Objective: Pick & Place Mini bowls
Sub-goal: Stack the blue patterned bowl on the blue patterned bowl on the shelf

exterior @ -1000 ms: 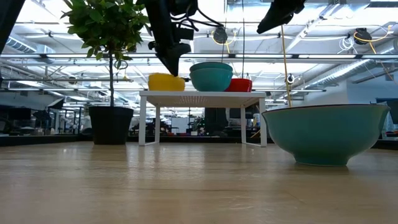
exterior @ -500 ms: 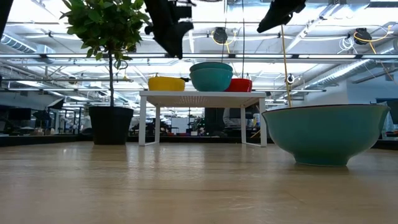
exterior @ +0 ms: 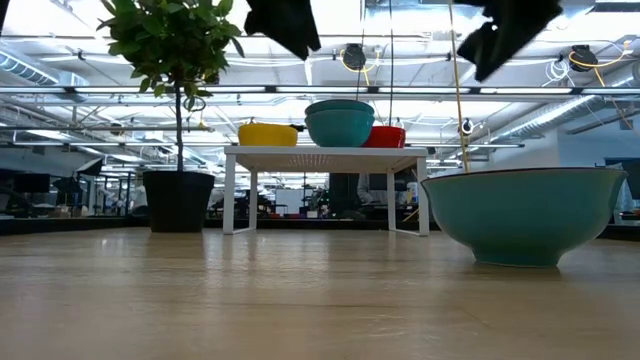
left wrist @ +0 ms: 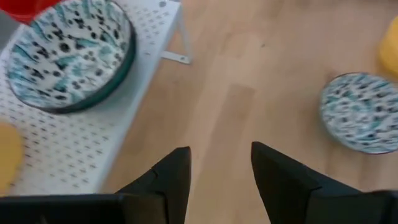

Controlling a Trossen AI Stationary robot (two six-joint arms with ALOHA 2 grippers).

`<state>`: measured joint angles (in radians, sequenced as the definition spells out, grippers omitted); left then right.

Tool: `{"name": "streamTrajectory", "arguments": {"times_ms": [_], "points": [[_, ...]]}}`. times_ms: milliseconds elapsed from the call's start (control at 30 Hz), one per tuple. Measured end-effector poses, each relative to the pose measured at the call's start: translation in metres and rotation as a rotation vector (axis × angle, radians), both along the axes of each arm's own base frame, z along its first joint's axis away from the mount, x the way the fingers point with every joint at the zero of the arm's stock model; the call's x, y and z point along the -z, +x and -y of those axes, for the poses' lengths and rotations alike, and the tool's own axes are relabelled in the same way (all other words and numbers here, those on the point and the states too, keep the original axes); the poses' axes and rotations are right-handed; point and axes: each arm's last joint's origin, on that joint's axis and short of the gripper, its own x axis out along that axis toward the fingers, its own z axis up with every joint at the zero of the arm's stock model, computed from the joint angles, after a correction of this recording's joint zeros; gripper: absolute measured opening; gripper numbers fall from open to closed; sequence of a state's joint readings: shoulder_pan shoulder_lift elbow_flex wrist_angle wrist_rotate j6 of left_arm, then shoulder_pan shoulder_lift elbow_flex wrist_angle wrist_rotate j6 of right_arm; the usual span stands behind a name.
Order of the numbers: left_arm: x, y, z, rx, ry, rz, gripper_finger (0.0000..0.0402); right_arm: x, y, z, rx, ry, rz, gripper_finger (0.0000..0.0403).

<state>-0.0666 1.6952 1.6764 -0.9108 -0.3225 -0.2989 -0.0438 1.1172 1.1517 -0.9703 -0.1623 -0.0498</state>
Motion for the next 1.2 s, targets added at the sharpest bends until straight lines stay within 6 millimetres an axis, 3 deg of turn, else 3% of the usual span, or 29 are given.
{"name": "streamTrajectory", "arguments": {"times_ms": [200,433,567,700,1200], "points": [[0.0,-0.002,0.027,-0.072,-0.125,0.049,0.0173,0.049,0.009,-0.019,-0.06,0.018,0.037,0.0135],[0.0,-0.006,0.053,-0.114,-0.221,0.078,0.0173,0.093,0.019,-0.037,0.059,0.182,0.153,0.0163],[0.0,-0.008,0.063,-0.113,-0.245,0.083,0.0173,0.107,0.024,-0.045,0.109,0.243,0.182,0.0196],[0.0,-0.01,0.071,-0.092,-0.247,0.08,0.0173,0.117,0.03,-0.051,0.138,0.19,0.179,0.0216],[0.001,-0.015,0.088,-0.03,-0.267,0.06,0.0173,0.161,0.049,-0.064,0.113,0.143,0.054,0.0211]]}}
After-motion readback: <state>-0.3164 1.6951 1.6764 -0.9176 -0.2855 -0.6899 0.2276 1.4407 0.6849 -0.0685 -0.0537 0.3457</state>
